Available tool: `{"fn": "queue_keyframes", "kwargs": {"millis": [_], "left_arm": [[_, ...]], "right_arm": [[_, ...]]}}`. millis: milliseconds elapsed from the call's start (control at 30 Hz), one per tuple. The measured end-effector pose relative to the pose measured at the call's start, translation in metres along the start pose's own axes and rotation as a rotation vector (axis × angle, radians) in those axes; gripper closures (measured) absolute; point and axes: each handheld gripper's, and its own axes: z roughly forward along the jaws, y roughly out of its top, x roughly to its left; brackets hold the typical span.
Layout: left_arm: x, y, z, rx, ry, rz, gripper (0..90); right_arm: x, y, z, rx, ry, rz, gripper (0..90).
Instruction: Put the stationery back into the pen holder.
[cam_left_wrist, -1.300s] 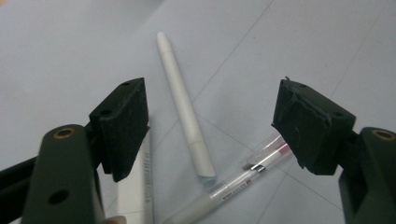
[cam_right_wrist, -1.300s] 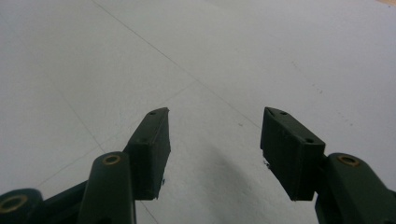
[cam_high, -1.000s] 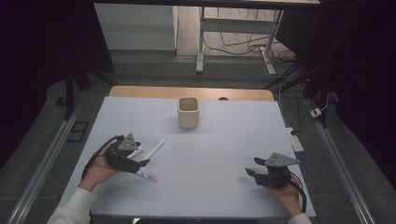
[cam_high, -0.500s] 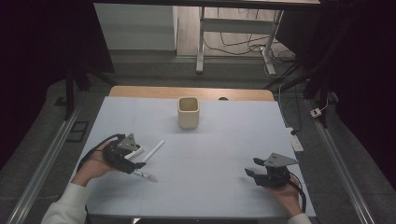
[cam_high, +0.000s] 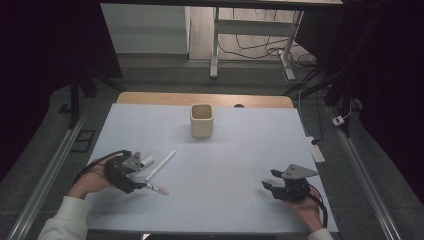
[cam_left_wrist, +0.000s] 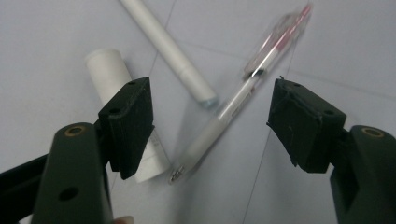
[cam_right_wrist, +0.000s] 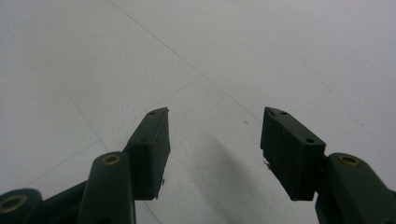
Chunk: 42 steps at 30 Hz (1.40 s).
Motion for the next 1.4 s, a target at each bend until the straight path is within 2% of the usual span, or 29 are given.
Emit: {"fn": "queue_keyframes", "kwargs": {"millis": [167, 300, 700, 1033, 1167, 1400], "left_arm": [[0.000, -0.003, 0.008, 0.036, -0.035, 0.025, 35.7], [0.000, -0.005, 0.011, 0.045, -0.054, 0.036, 41.3], [0.001, -0.008, 0.018, 0.075, -0.049, 0.069, 50.5], [0.001, -0.010, 0.018, 0.069, -0.057, 0.097, 60.2], [0.001, -0.011, 0.017, 0.071, -0.045, 0.112, 65.3], [0.000, -0.013, 0.017, 0.054, -0.033, 0.147, 66.8]], "right_arm": [[0.000, 0.000, 0.000, 0.002, 0.009, 0.002, 41.7], [0.001, 0.000, 0.000, -0.007, 0.018, -0.007, 41.6], [0.001, 0.000, 0.001, 0.003, 0.020, -0.014, 41.6], [0.001, -0.001, 0.003, 0.015, 0.020, -0.013, 41.4], [0.001, -0.002, 0.003, 0.017, 0.019, -0.016, 41.3], [0.001, -0.002, 0.003, 0.023, 0.016, -0.018, 41.3]]}}
